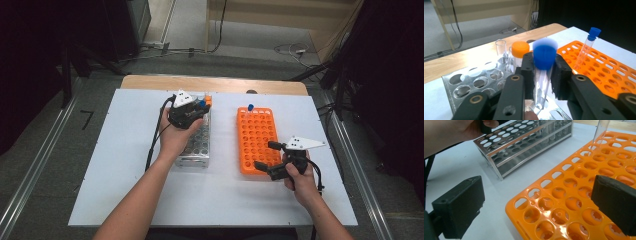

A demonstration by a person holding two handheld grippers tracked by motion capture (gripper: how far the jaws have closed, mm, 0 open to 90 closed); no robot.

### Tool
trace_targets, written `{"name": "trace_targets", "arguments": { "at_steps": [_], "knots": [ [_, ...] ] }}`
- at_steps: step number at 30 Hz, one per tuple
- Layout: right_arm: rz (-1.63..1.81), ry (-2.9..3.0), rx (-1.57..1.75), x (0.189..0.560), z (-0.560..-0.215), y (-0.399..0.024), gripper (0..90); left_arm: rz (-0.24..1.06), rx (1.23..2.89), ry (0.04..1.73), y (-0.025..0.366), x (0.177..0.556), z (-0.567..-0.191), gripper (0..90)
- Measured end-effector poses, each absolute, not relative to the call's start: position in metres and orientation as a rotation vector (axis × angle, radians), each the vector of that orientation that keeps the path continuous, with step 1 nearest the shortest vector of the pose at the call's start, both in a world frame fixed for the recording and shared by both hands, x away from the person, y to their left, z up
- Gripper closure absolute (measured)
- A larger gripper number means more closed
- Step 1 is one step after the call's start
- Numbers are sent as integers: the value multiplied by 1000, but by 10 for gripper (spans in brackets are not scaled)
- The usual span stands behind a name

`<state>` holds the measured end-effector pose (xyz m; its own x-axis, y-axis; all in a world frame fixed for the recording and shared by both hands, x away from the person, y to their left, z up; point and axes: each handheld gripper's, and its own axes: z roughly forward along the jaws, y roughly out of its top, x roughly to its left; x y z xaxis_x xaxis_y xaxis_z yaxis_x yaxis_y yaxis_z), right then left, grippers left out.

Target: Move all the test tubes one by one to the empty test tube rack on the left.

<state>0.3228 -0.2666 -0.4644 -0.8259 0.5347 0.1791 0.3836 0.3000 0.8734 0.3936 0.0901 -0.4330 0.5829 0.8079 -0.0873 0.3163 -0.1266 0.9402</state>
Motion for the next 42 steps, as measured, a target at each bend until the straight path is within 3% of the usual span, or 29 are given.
{"name": "trace_targets", "arguments": {
  "at_steps": [7,11,12,13,15,21,30,35,42],
  "knots": [
    [1557,2409,862,323,-465,-267,0,529,1726,928,89,393,-433,617],
    [1558,2405,863,324,-464,-267,0,491,1723,950,90,392,-432,431],
    [1558,2405,863,324,-464,-267,0,482,1713,957,90,391,-432,431],
    [1562,2394,877,326,-464,-268,0,465,1707,961,91,389,-431,324],
    [1565,2386,891,328,-464,-269,0,431,1691,965,93,386,-430,242],
    [1559,2349,939,341,-461,-270,0,379,1658,934,96,369,-430,107],
    [1538,2300,998,367,-459,-266,59,339,1646,873,101,337,-434,12],
    [1476,2271,1045,387,-456,-256,235,323,1659,832,104,321,-438,0],
    [1414,2276,1045,409,-450,-242,394,315,1664,820,109,310,-441,0]
  ]
}}
